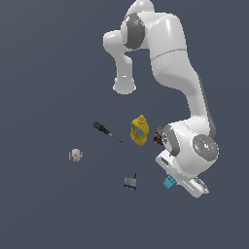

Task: Pick up a designated object from a clutter of objects.

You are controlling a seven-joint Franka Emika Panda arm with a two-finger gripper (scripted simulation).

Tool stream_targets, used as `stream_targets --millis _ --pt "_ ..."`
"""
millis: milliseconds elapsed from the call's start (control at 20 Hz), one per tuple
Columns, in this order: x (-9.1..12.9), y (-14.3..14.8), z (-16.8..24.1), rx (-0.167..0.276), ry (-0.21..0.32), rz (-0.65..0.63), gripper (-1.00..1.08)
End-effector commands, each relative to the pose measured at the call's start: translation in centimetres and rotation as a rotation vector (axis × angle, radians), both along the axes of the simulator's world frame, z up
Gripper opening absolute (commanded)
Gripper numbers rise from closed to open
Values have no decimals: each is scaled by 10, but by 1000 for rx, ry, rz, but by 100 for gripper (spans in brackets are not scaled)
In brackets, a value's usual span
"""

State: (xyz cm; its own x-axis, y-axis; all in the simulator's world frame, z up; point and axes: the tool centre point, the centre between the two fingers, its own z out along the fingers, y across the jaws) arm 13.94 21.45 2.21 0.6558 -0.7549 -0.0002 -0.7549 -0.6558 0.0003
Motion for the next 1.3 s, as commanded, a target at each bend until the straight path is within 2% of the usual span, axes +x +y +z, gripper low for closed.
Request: stream_targets --millis 0,700,1250 --pt "0 0 0 0 0 0 -100" --pt "-3 0 6 0 0 0 -100" --pt "-30 3 51 0 0 0 -100"
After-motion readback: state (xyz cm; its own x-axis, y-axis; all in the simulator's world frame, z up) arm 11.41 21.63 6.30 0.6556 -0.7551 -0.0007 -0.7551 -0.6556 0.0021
